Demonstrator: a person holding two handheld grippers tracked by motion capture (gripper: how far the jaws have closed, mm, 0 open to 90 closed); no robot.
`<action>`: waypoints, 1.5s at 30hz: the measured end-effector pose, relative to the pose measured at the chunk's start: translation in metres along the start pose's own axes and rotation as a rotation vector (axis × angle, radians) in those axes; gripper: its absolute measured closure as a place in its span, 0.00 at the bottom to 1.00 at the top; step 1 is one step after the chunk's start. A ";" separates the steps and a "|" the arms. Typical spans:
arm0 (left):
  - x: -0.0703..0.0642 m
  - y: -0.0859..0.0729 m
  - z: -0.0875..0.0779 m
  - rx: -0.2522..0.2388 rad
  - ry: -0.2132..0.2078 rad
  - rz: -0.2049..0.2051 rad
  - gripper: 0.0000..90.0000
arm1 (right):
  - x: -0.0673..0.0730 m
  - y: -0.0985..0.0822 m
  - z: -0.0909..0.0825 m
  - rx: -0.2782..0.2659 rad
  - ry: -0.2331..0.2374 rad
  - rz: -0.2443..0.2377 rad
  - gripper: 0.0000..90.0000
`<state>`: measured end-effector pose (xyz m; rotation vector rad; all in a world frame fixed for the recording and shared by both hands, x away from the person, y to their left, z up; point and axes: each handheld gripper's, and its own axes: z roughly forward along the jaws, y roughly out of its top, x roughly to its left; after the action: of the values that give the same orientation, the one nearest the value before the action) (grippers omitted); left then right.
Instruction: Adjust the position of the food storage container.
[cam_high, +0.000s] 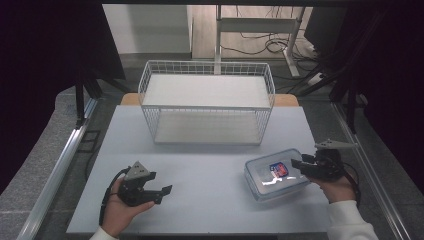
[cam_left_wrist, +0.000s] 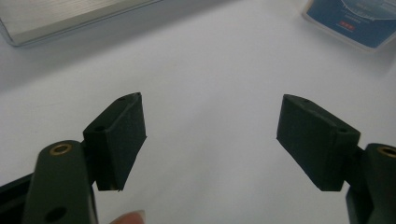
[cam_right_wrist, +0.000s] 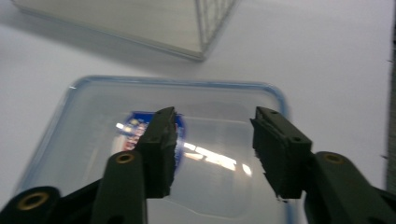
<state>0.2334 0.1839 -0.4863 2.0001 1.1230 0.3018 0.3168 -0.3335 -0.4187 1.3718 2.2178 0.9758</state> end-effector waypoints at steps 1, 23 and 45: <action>0.000 0.000 0.000 0.002 0.000 0.001 0.26 | -0.003 0.000 -0.001 0.010 -0.020 0.001 0.61; 0.003 -0.001 0.001 0.011 0.016 -0.014 0.26 | -0.048 -0.019 0.013 0.195 -0.152 0.026 0.99; 0.003 -0.001 0.001 0.007 0.020 -0.015 0.26 | -0.048 -0.009 0.035 0.276 -0.096 -0.003 0.99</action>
<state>0.2349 0.1861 -0.4882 1.9980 1.1529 0.3105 0.3549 -0.3657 -0.4528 1.4942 2.3463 0.6038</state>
